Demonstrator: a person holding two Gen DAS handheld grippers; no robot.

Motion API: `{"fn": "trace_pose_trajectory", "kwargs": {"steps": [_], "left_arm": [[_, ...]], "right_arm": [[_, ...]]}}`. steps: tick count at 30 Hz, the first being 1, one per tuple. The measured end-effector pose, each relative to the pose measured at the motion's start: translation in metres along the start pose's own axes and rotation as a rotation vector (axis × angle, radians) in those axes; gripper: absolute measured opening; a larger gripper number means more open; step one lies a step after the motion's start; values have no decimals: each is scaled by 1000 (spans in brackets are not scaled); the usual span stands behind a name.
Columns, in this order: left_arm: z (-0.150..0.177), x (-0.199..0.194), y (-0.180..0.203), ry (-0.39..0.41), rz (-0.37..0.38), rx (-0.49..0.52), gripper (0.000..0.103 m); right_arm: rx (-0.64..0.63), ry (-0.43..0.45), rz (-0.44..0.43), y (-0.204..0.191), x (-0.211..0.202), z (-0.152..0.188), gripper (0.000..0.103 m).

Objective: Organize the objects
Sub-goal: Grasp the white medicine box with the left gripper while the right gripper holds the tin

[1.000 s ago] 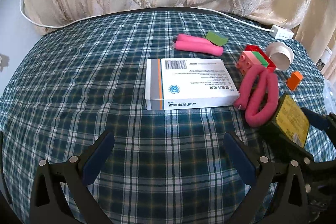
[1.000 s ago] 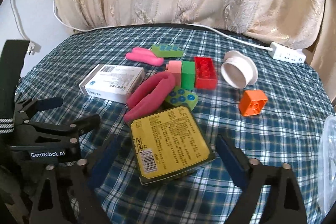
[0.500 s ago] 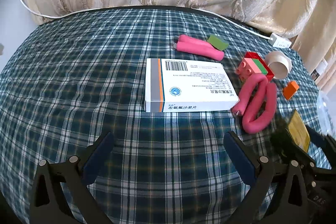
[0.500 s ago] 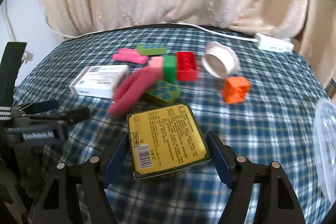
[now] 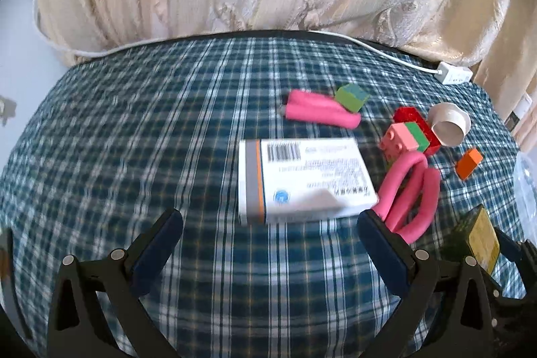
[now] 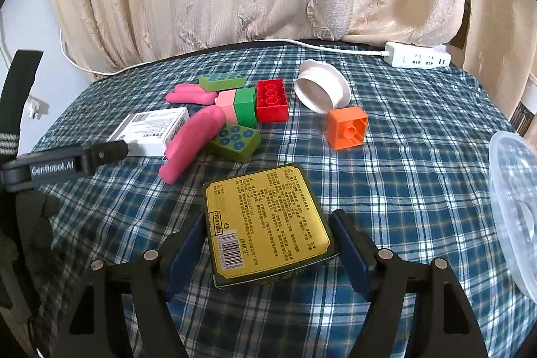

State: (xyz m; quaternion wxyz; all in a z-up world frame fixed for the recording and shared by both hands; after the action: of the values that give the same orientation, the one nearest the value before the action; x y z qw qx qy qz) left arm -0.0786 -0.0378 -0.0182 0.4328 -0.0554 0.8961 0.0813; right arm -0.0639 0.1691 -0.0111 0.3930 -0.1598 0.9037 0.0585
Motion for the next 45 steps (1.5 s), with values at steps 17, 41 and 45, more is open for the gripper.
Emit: {"fn": "trace_pose_trajectory", "kwargs": {"steps": [17, 41, 45], "left_arm": [[-13, 25, 0, -17, 59, 373, 103], [-30, 71, 36, -83, 173, 457, 103], [-31, 69, 38, -91, 189, 417, 88]], "right_arm": [[57, -17, -37, 6, 2, 4, 78], [60, -37, -64, 5, 6, 6, 78], [59, -39, -62, 5, 6, 6, 78]]}}
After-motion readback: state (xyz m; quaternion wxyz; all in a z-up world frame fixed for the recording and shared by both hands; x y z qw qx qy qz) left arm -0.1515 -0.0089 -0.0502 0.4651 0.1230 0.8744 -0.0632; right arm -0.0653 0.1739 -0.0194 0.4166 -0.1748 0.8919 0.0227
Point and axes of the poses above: each gripper's, at about its wrist camera, not at the fingertips, and x roughly the way its jaws point, y to its right, z to its underside, the point moved 7 cm from there along x, roughly the way its jaws point, and after that the axes turned 7 degrees about -x, right-handed, at the moved point
